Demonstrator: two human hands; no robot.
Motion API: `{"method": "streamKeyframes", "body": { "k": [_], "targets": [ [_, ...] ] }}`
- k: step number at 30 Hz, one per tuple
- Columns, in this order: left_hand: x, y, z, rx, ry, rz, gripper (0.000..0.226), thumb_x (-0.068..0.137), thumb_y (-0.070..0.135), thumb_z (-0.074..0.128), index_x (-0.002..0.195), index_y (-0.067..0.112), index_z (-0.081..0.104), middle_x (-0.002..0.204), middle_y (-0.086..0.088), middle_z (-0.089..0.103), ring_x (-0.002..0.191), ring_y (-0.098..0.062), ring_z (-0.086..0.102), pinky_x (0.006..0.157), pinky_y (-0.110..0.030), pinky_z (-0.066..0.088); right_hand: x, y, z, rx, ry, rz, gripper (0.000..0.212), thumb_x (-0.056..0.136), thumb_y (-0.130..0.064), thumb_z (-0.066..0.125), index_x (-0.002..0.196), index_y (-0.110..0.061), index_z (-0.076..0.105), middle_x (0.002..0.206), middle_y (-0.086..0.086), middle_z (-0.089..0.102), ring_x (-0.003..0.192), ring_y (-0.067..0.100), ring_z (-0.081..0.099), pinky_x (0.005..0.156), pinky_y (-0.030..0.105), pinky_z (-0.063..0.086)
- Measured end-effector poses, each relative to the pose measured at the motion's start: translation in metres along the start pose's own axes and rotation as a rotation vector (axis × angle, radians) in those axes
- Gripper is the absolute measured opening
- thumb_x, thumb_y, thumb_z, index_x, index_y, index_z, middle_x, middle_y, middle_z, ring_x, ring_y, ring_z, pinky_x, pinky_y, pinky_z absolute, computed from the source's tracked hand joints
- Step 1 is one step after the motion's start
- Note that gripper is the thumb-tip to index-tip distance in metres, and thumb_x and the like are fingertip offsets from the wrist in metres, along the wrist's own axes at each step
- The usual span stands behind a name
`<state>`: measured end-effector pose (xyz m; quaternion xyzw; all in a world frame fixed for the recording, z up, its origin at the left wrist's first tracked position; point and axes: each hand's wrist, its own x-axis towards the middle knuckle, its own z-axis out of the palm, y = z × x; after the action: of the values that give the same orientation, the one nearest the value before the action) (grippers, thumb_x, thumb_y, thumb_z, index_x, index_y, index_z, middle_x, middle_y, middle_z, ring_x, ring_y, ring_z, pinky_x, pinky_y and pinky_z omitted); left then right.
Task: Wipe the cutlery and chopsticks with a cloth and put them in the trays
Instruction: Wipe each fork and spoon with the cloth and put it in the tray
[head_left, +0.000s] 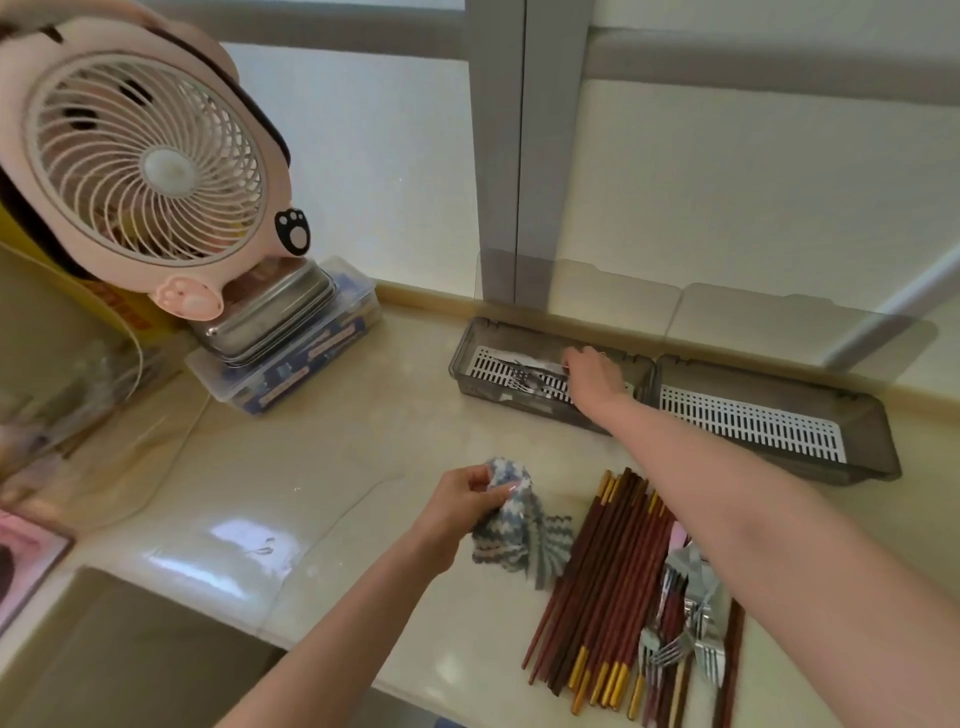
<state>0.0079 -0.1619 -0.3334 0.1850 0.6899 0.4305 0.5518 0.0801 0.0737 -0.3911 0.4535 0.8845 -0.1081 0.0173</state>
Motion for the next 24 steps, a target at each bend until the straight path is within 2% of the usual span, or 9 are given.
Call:
{"method": "streamKeyframes", "body": {
  "k": [5,9,12,14,16,18,20,22,24],
  "targets": [
    [0.002,0.006,0.011,-0.054,-0.030,0.012,0.013,0.087,0.014,0.062,0.090,0.002,0.065,0.089,-0.018,0.067,0.079,-0.026,0.064,0.076,-0.035,0.053,-0.023,0.009,-0.022,0.186,0.017,-0.024,0.035,0.094,-0.007,0.044,0.122,-0.019,0.059,0.121,0.005,0.058,0.106,0.025,0.058,0.084,0.031,0.045],
    [0.007,0.014,0.034,-0.022,-0.086,0.025,0.012,0.088,0.014,0.061,0.090,0.002,0.064,0.088,-0.019,0.064,0.082,-0.027,0.062,0.084,-0.045,0.051,-0.068,0.031,-0.046,0.311,0.065,-0.054,0.026,0.096,-0.012,0.046,0.112,-0.020,0.064,0.114,-0.001,0.062,0.101,0.017,0.060,0.085,0.030,0.047],
    [0.007,0.018,0.050,-0.052,-0.127,0.034,0.009,0.090,0.011,0.059,0.085,0.005,0.064,0.072,-0.009,0.068,0.066,-0.019,0.067,0.064,-0.029,0.056,-0.112,0.053,-0.046,0.369,-0.041,-0.033,0.025,0.093,-0.007,0.049,0.104,-0.020,0.067,0.104,-0.008,0.061,0.091,0.008,0.056,0.083,0.026,0.043],
    [0.007,0.019,0.058,-0.075,-0.120,0.042,0.010,0.090,0.012,0.058,0.092,0.005,0.064,0.079,-0.011,0.068,0.074,-0.023,0.067,0.070,-0.031,0.056,-0.136,0.068,-0.036,0.336,-0.194,0.002,0.031,0.089,-0.001,0.051,0.098,-0.025,0.067,0.108,-0.008,0.063,0.093,0.009,0.059,0.088,0.030,0.049],
    [0.005,0.022,0.068,-0.098,-0.134,0.066,0.016,0.091,0.012,0.056,0.102,0.002,0.062,0.089,-0.015,0.067,0.085,-0.028,0.065,0.076,-0.035,0.055,-0.160,0.085,-0.028,0.283,-0.251,0.073,0.035,0.084,0.006,0.052,0.093,-0.024,0.068,0.107,-0.001,0.065,0.099,0.016,0.062,0.088,0.035,0.052],
    [0.003,0.025,0.078,-0.130,-0.165,0.086,0.015,0.093,0.012,0.053,0.102,0.005,0.062,0.089,-0.012,0.067,0.082,-0.024,0.065,0.065,-0.029,0.055,-0.182,0.099,-0.021,0.162,-0.262,0.094,0.034,0.082,0.006,0.055,0.098,-0.021,0.067,0.110,0.003,0.062,0.102,0.021,0.060,0.087,0.036,0.051],
    [-0.002,0.030,0.086,-0.159,-0.201,0.090,0.014,0.095,0.012,0.049,0.098,0.007,0.061,0.086,-0.008,0.067,0.073,-0.017,0.066,0.054,-0.022,0.052,-0.196,0.108,-0.011,0.021,-0.244,0.051,0.036,0.082,0.007,0.055,0.108,-0.017,0.064,0.111,0.005,0.055,0.094,0.021,0.054,0.074,0.032,0.045],
    [-0.001,0.028,0.090,-0.212,-0.218,0.067,0.016,0.096,0.013,0.045,0.097,0.008,0.061,0.087,-0.008,0.066,0.071,-0.014,0.066,0.054,-0.023,0.052,-0.200,0.109,-0.006,-0.043,-0.205,-0.018,0.024,0.086,0.000,0.054,0.107,-0.010,0.061,0.103,0.007,0.050,0.084,0.022,0.048,0.064,0.032,0.033],
    [-0.008,0.026,0.099,-0.222,-0.231,0.053,0.018,0.097,0.014,0.043,0.097,0.008,0.060,0.092,-0.009,0.065,0.079,-0.018,0.064,0.064,-0.029,0.053,-0.204,0.111,-0.002,-0.017,-0.144,-0.027,0.007,0.092,-0.011,0.050,0.094,-0.007,0.056,0.096,0.010,0.049,0.083,0.025,0.049,0.063,0.032,0.028]
  ]
}}
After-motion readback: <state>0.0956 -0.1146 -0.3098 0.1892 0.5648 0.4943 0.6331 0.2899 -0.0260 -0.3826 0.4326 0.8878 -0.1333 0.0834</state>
